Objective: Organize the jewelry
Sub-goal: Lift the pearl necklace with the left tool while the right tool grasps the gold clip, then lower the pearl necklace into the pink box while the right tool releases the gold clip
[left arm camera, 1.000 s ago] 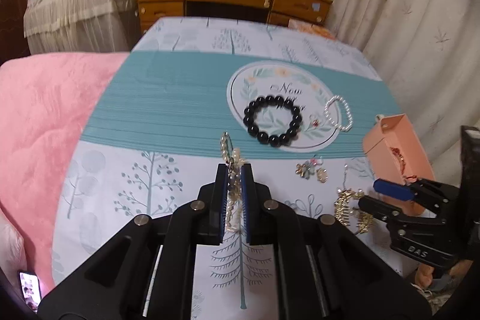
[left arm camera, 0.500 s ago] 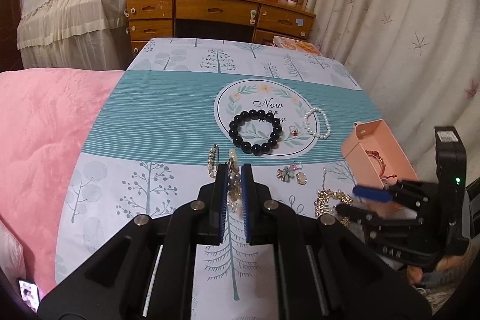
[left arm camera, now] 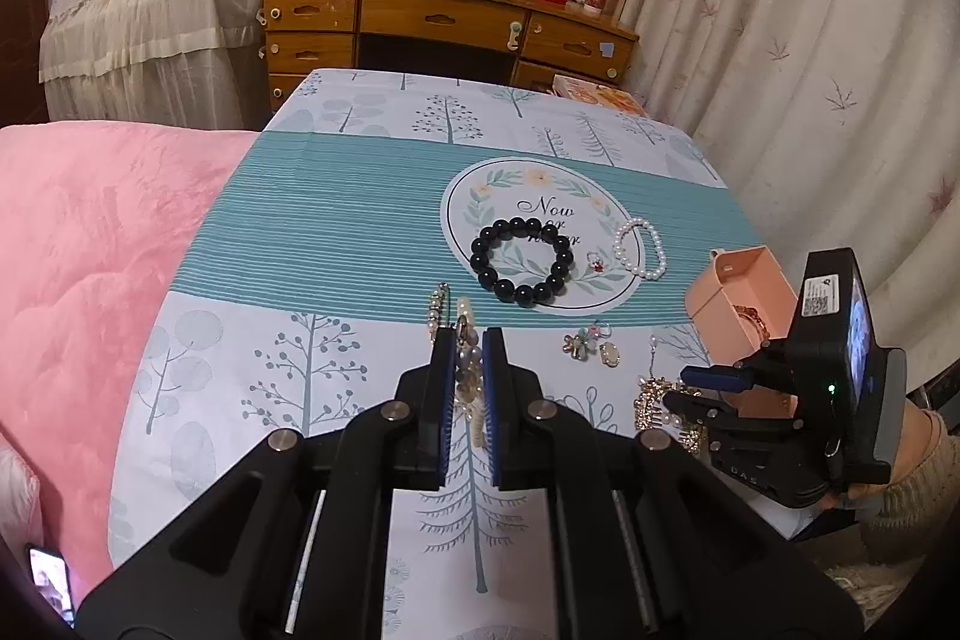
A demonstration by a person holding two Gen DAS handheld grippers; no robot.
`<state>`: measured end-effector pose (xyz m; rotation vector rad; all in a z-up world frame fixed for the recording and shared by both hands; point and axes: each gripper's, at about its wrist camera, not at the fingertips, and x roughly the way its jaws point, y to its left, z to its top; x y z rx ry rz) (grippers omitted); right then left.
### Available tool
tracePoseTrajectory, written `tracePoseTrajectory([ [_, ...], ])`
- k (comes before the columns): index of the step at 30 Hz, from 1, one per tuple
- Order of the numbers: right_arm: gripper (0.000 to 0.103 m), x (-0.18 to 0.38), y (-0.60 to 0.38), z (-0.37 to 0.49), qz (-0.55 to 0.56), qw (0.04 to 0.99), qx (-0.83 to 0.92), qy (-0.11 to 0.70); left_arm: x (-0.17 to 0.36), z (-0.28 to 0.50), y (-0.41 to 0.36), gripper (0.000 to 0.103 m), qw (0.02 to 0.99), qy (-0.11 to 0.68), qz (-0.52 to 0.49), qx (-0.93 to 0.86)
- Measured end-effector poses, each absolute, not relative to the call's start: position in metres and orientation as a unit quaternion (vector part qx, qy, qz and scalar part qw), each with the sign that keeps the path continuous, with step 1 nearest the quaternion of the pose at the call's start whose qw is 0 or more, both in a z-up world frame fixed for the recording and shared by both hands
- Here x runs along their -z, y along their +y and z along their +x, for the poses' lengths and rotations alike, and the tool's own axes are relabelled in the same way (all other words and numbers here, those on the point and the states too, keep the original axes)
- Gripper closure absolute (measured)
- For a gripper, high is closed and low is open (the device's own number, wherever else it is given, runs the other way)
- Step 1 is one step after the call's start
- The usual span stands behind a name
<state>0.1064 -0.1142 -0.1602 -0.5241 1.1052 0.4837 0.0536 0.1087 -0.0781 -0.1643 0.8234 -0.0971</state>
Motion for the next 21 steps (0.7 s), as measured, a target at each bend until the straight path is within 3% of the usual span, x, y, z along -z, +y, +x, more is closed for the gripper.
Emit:
tracePoseTrajectory([
  [14, 0.094, 0.161, -0.110, 0.104, -0.280, 0.773, -0.253, 0.510, 0.074, 0.057, 0.094, 0.097, 0.910, 0.405, -0.071, 0.056],
  [21, 0.096, 0.139, -0.125, 0.093, -0.215, 0.808, -0.246, 0.491, 0.053, 0.055, 0.079, 0.097, 0.915, 0.394, -0.059, 0.062],
])
